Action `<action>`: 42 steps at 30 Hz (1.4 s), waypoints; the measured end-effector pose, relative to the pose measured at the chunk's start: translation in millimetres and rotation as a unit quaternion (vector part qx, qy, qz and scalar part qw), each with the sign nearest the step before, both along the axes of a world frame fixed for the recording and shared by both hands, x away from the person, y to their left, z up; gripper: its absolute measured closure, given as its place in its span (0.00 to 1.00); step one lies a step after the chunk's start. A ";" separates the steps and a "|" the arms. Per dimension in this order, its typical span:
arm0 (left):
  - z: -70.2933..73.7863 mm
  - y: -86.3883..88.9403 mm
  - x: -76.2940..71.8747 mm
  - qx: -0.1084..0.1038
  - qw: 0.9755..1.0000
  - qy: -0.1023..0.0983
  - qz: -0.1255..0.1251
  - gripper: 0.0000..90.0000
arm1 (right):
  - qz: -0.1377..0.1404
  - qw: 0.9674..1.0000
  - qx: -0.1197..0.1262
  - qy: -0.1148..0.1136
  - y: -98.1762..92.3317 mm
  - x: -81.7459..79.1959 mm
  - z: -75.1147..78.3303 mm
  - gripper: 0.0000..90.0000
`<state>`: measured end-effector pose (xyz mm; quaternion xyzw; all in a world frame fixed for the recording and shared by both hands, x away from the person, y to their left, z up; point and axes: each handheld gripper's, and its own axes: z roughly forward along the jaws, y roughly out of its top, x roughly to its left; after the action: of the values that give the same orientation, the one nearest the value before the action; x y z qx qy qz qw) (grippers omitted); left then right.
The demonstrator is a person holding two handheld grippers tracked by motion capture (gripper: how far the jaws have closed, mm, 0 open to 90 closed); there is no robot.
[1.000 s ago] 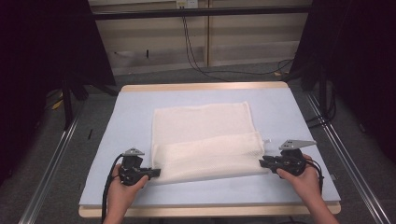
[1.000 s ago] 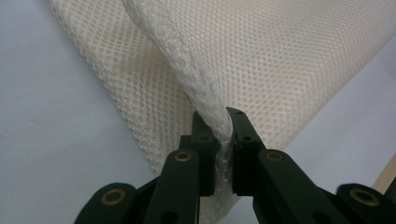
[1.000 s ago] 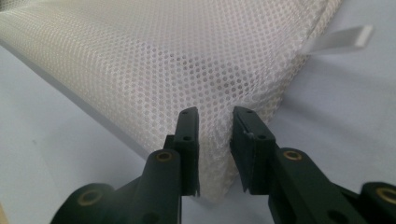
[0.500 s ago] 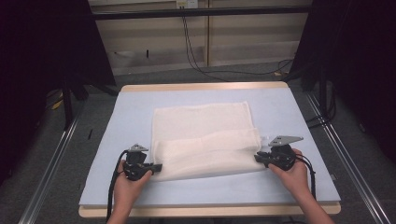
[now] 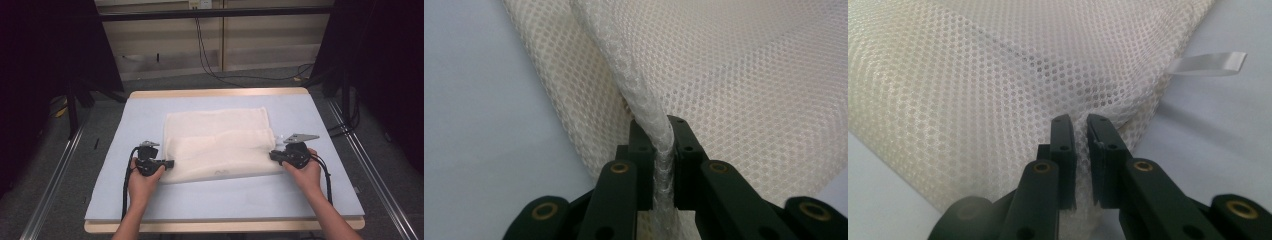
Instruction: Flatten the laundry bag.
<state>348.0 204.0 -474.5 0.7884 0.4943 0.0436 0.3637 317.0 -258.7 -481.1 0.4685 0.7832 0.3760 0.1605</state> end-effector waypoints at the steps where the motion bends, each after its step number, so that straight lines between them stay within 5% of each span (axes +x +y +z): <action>1: 0.1 0.4 0.8 -0.004 1.000 0.004 0.002 0.92 | 0.000 1.000 0.001 0.001 0.5 3.2 -0.6 0.91; 7: 2.5 5.7 1.6 -0.020 1.000 0.004 0.004 0.86 | -0.008 1.000 0.016 -0.003 -3.1 2.9 5.7 0.81; 15: 12.7 9.2 14.5 -0.035 0.999 -0.013 0.037 0.63 | -0.046 0.997 0.051 -0.018 -11.6 10.3 17.7 0.59; 20: 17.1 11.0 26.0 -0.036 0.998 -0.023 0.055 0.60 | -0.065 0.995 0.080 0.001 -15.5 20.9 16.2 0.55; 25: 17.2 7.1 30.2 -0.038 0.998 -0.017 0.040 0.80 | -0.061 0.994 0.089 0.011 -13.9 25.2 16.4 0.65; 27: 20.7 5.3 26.8 -0.042 0.998 -0.019 0.032 0.89 | -0.053 0.995 0.087 0.006 -15.4 23.7 18.6 0.83; 29: 24.5 4.6 23.5 -0.049 0.998 -0.021 0.023 0.91 | -0.045 0.994 0.096 0.005 -18.2 21.8 20.5 0.90; 35: 33.1 7.4 14.2 -0.059 0.998 -0.035 0.014 0.92 | -0.031 0.994 0.104 -0.005 -22.7 12.5 25.5 0.93; 42: 40.2 15.8 0.8 -0.091 0.994 -0.052 0.005 0.92 | -0.017 0.992 0.115 -0.044 -28.1 -6.1 34.2 0.93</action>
<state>348.8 219.8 -434.3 0.7463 0.4805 0.0414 0.4587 311.0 -286.7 -446.9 0.4802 0.7187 0.4809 0.1468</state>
